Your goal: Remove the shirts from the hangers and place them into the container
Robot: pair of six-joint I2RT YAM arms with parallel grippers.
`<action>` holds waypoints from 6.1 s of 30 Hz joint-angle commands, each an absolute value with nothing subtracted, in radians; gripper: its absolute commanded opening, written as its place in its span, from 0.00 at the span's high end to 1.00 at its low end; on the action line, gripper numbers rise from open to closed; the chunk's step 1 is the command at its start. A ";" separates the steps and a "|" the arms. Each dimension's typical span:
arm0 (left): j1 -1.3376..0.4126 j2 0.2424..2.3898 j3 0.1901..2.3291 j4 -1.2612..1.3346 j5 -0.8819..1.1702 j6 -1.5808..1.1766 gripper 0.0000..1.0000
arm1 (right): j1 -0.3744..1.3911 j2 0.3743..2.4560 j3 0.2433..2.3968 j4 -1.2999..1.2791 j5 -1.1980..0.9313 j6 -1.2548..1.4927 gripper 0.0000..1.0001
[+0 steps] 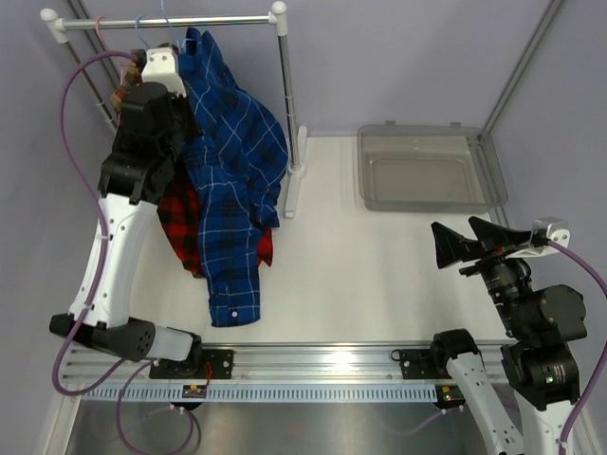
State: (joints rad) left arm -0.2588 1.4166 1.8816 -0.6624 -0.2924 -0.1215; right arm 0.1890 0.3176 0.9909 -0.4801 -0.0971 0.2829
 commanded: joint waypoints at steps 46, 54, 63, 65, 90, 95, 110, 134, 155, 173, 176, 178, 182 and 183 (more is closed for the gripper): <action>-0.297 0.764 1.205 -0.612 0.683 -0.098 1.00 | 0.229 0.534 0.986 -0.390 -0.228 0.273 0.00; -0.403 0.775 1.019 -0.453 0.664 -0.172 1.00 | 0.363 0.754 1.008 -0.265 -0.259 0.269 0.00; -0.502 0.859 0.954 -0.380 0.609 -0.224 1.00 | 0.646 1.010 1.142 -0.107 -0.118 0.203 0.01; -0.505 0.864 0.946 -0.382 0.607 -0.221 1.00 | 0.708 1.058 1.186 -0.094 -0.088 0.170 0.01; -0.503 0.831 0.916 -0.387 0.563 -0.196 1.00 | 0.836 1.390 1.405 -0.048 -0.064 0.143 0.43; -0.503 0.825 0.911 -0.388 0.561 -0.196 1.00 | 0.841 1.393 1.393 -0.043 -0.026 0.141 0.69; -0.505 0.789 0.946 -0.446 0.430 -0.147 0.32 | 0.841 1.281 1.327 -0.092 0.247 0.055 1.00; -0.505 0.732 0.973 -0.621 0.390 -0.164 0.36 | 0.842 1.218 1.289 -0.117 0.523 0.008 1.00; -0.505 0.628 0.942 -0.664 0.262 -0.176 1.00 | 0.836 1.137 1.238 -0.189 0.764 -0.040 1.00; -0.505 0.575 0.865 -0.676 0.238 -0.218 1.00 | 0.766 1.066 1.267 -0.311 0.831 0.063 1.00; -0.505 0.575 0.861 -0.678 0.197 -0.236 1.00 | 0.765 1.054 1.324 -0.383 0.894 0.086 1.00; -0.505 0.571 0.850 -0.678 0.141 -0.250 1.00 | 0.765 1.036 1.356 -0.411 0.925 0.086 1.00; -0.505 0.549 0.827 -0.676 0.028 -0.305 1.00 | 0.762 0.968 1.381 -0.475 1.009 0.098 1.00; -0.505 0.548 0.822 -0.676 0.008 -0.313 1.00 | 0.762 0.954 1.384 -0.486 1.020 0.103 1.00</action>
